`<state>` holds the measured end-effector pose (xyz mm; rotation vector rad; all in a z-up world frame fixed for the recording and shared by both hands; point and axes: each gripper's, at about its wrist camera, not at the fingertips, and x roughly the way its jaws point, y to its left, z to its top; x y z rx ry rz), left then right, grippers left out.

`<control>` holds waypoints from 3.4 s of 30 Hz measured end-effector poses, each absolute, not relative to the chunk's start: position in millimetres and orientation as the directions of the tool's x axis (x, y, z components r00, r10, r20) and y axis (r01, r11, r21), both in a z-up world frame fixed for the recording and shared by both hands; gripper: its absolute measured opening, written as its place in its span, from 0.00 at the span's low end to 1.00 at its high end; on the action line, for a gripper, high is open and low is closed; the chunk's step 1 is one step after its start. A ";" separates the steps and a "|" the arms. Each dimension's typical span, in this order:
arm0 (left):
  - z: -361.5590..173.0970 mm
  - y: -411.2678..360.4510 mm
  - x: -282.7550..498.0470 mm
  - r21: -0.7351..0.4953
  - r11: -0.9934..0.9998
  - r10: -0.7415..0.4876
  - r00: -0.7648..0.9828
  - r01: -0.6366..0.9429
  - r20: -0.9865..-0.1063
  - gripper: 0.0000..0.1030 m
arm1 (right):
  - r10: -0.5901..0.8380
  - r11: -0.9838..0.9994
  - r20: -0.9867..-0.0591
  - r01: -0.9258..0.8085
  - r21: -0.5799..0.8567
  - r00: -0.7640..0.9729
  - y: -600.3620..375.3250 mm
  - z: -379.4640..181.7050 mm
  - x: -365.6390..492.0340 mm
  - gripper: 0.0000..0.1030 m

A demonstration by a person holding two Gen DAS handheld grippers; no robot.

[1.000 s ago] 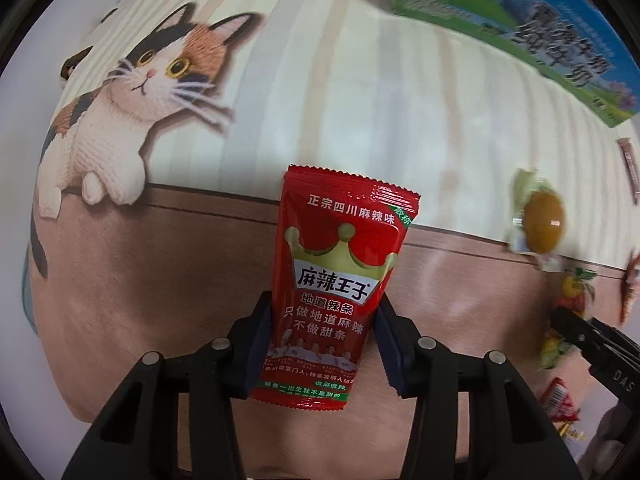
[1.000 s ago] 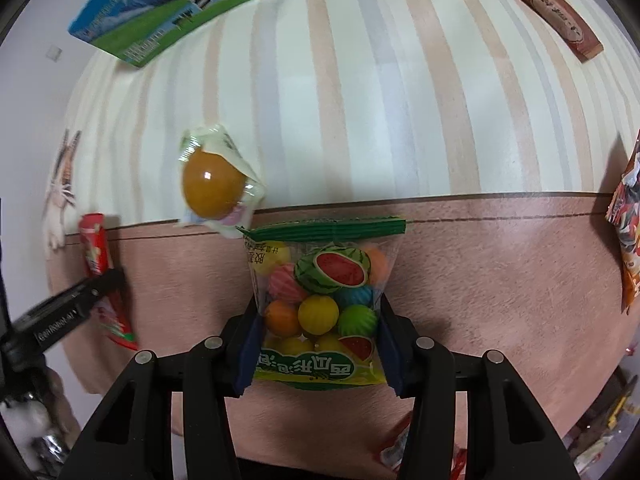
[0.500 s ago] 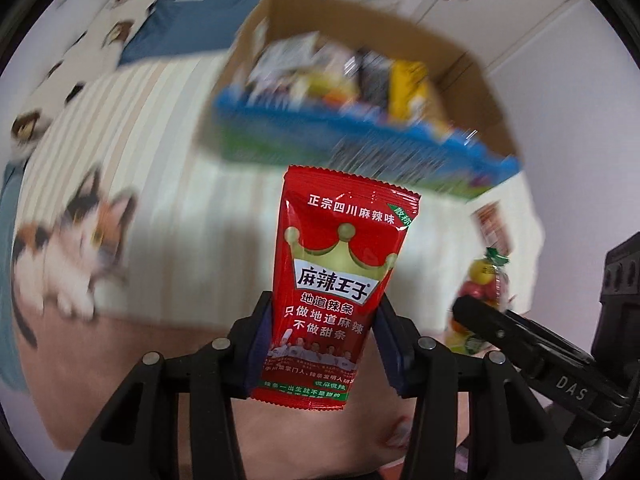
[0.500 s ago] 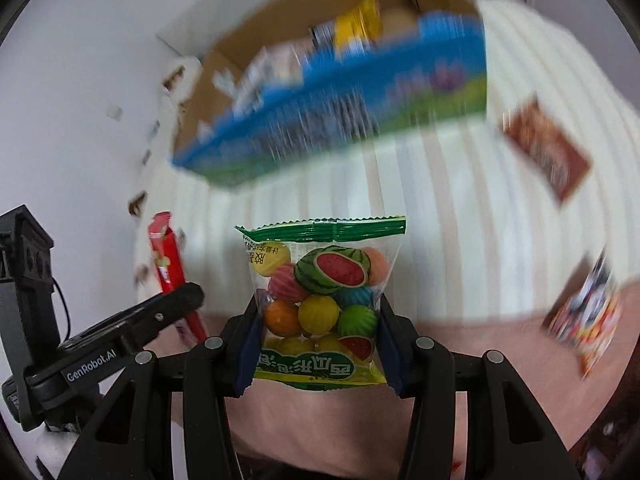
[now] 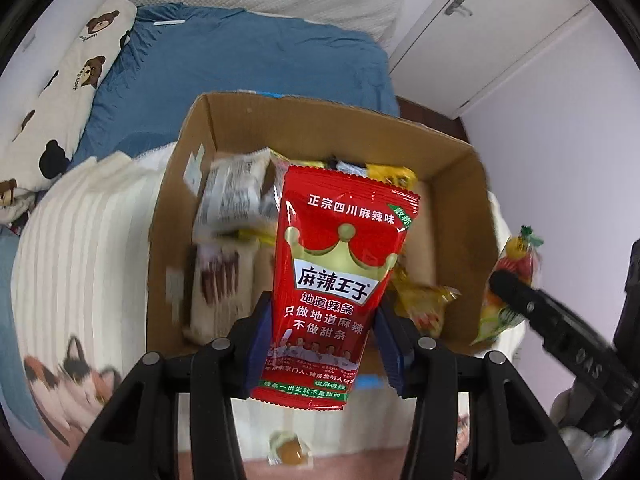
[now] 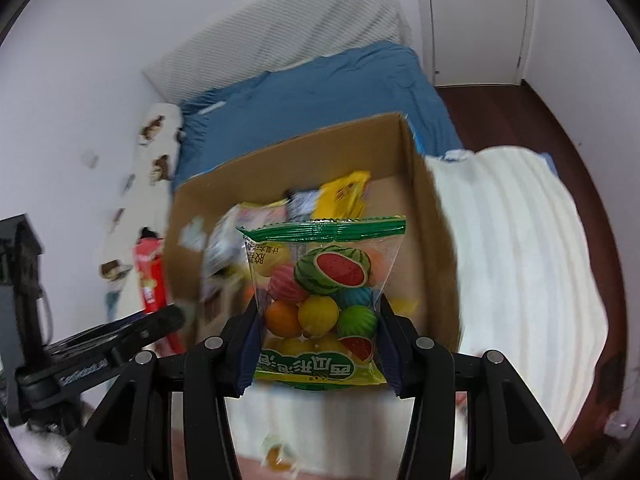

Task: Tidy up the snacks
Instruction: 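Carry both packs into the box and open both grippers, then withdraw both grippers from the box toward the remaining snacks, then grasp the panda snack bag with the right gripper while the left grasps the brown cracker pack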

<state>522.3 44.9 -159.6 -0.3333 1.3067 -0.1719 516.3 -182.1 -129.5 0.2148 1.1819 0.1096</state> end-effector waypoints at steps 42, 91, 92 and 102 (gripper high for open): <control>-151.1 59.3 496.5 -0.158 0.986 -0.131 0.330 -0.057 -0.935 0.86 | 0.101 0.994 -0.945 0.000 0.106 0.311 -168.6 -147.1 502.3 0.92; -256.2 -60.8 303.6 -0.029 0.998 -0.039 0.198 0.055 -0.979 0.86 | -0.123 0.976 -0.992 -0.175 -0.127 0.035 -300.5 -265.4 267.7 0.91; -259.1 -63.3 302.8 -0.018 0.998 -0.029 0.195 0.059 -0.980 0.86 | -0.133 0.973 -0.991 -0.186 -0.137 0.033 -301.4 -272.7 268.7 0.91; -267.0 -60.4 298.9 -0.006 0.999 -0.011 0.174 0.034 -0.985 0.86 | 0.246 0.907 -0.960 0.317 0.277 0.134 -373.8 -283.5 279.4 0.84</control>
